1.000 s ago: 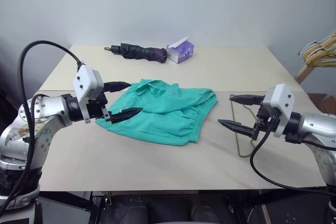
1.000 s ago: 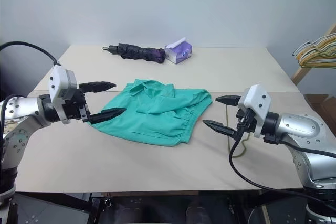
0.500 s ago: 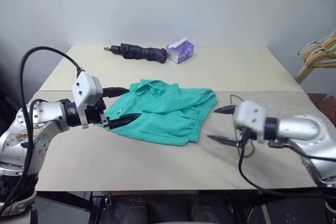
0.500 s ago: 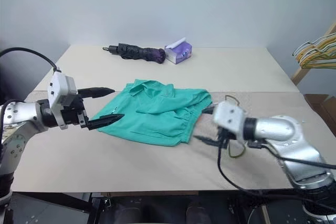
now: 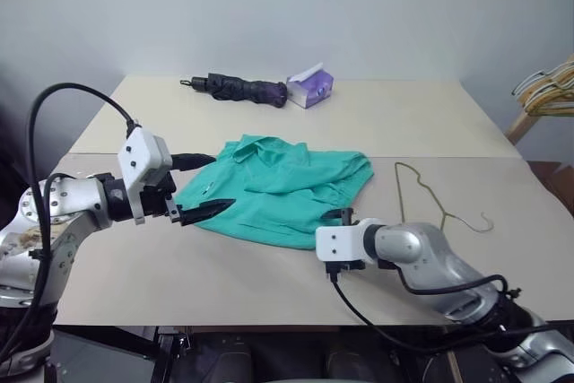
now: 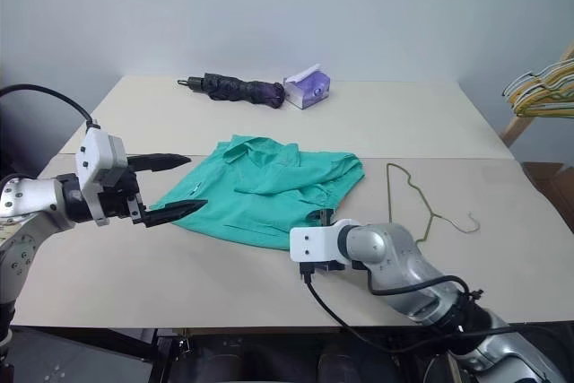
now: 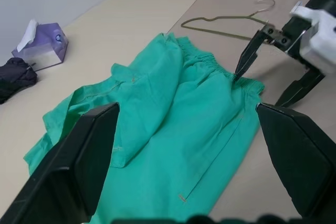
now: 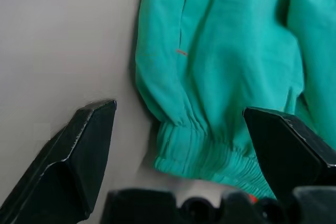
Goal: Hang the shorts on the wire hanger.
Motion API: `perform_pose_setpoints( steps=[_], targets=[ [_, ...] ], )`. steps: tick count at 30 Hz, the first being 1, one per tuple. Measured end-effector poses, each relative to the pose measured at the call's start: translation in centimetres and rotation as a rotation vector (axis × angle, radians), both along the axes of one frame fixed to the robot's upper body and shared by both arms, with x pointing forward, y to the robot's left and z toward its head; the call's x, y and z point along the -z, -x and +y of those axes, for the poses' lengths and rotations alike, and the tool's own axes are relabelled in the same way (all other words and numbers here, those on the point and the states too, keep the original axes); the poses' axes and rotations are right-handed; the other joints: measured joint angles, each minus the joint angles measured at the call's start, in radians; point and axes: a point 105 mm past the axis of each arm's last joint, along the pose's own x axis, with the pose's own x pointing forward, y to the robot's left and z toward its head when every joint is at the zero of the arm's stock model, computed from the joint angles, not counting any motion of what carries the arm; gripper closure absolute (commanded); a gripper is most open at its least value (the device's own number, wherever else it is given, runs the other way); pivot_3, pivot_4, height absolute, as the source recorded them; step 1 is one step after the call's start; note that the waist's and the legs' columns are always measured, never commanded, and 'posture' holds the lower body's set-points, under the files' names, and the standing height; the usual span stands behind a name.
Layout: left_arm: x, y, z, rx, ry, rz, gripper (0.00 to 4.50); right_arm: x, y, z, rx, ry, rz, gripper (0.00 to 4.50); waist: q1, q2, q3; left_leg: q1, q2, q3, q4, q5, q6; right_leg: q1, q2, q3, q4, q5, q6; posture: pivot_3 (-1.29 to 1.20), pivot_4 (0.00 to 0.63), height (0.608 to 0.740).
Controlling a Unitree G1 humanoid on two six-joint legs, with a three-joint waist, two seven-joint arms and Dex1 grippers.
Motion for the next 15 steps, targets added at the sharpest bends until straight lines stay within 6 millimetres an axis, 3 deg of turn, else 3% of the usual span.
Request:
perform_pose_setpoints(
  steps=[5, 10, 15],
  targets=[
    [0.3, -0.1, -0.1, 0.0, -0.029, -0.008, 0.0, 0.7, -1.0, -1.1, 0.039, 0.089, -0.046, 2.59, 0.005, 0.0, 0.0, 0.0, 0.0, 0.0, 0.0, 0.0, 0.0, 0.0, 0.0, 0.0, 0.0, 0.0, 0.0, 0.06, 0.029, 0.74],
    [2.1, 0.3, 0.1, 0.011, -0.092, 0.014, 0.0, 0.4, -1.6, -1.8, 0.055, 0.115, -0.085, 4.31, 0.001, 0.0, 0.0, 0.0, 0.0, 0.0, 0.0, 0.0, 0.0, 0.0, 0.0, 0.0, 0.0, 0.0, 0.0, 0.06, 0.035, 0.74],
    [4.6, 0.2, 1.9, 0.018, -0.331, -0.047, 0.0, -0.4, -2.0, -1.9, 0.059, 0.091, -0.115, 4.41, -0.003, 0.0, 0.0, 0.0, 0.0, 0.0, 0.0, 0.0, 0.0, 0.0, 0.0, 0.0, 0.0, 0.0, -0.001, 0.05, 0.034, 0.74]
  ],
)
